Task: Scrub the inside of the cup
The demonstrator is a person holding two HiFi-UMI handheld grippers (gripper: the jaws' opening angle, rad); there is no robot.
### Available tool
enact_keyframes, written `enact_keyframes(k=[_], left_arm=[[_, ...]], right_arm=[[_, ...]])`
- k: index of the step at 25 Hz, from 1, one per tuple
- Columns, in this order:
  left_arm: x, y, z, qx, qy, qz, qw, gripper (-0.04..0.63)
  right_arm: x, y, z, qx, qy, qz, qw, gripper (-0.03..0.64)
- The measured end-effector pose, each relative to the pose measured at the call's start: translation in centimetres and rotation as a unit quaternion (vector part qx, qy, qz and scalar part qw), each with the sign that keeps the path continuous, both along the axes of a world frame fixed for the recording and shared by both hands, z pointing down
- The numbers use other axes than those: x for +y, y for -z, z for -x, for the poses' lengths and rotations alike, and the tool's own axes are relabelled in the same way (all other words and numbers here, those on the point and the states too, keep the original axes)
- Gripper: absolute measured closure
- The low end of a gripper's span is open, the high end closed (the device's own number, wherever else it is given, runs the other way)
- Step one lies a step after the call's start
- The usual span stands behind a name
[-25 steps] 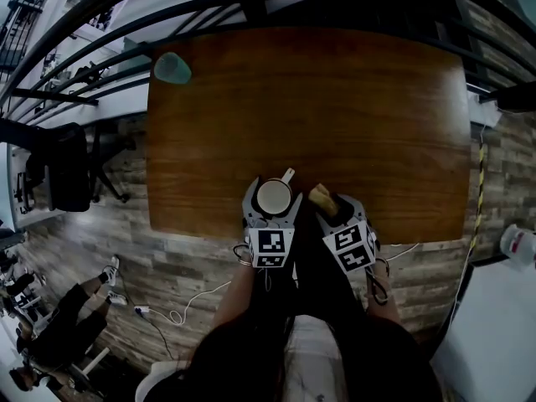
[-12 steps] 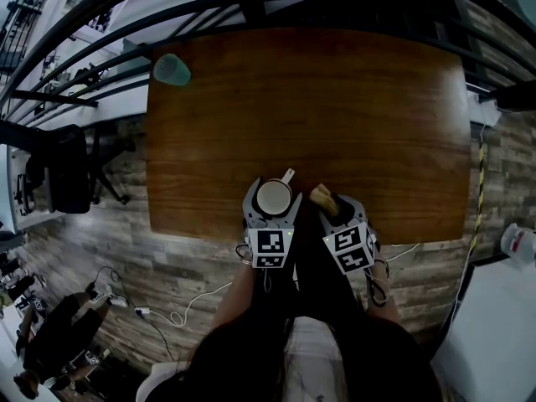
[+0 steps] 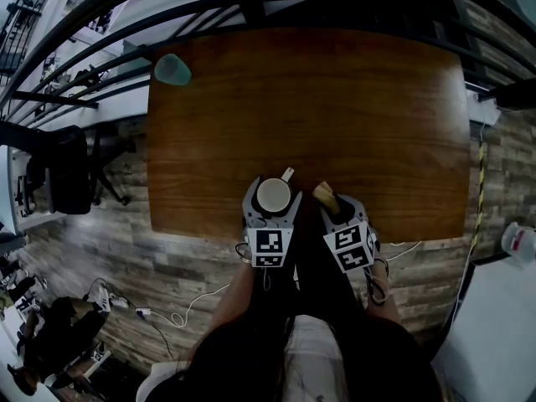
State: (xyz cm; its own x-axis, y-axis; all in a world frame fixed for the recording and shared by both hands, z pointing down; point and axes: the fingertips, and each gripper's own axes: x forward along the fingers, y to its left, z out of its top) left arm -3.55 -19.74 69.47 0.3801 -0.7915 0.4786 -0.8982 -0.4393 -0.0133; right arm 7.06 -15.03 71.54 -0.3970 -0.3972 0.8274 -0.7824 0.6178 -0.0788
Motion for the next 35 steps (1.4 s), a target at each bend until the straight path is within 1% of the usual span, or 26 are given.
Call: enact_keyframes(k=[6,17,22,25,35], left_arm=[[0.2,0.7,-0.2,-0.003,-0.010,-0.016,0.9998,0.189],[0.6,2.3,-0.3,-0.011,-0.024,-0.020,0.9995,0.189],[1.3,2.7,-0.6,-0.012,-0.026,-0.016,0.9995,0.189],[2.1,2.3,-0.3,-0.010,-0.022,-0.005,0.9997,0.189],[3.0,4.8,0.1,-0.025,-0.041,-0.024,0.9985,0.189]], right_arm=[[0.2,0.4,0.1,-0.011,-0.009,0.006,1.000,0.465],[0.2,2.3,0.3,-0.036,-0.022,-0.006,0.999,0.488],[0.6,3.4,-0.1,-0.041,-0.022,-0.017,0.999,0.491],[0.8,4.0,0.1,-0.044,-0.024,-0.024,0.998,0.494],[1.6,6.5,0.0,-0.055,-0.039,-0.055,0.996,0.494]])
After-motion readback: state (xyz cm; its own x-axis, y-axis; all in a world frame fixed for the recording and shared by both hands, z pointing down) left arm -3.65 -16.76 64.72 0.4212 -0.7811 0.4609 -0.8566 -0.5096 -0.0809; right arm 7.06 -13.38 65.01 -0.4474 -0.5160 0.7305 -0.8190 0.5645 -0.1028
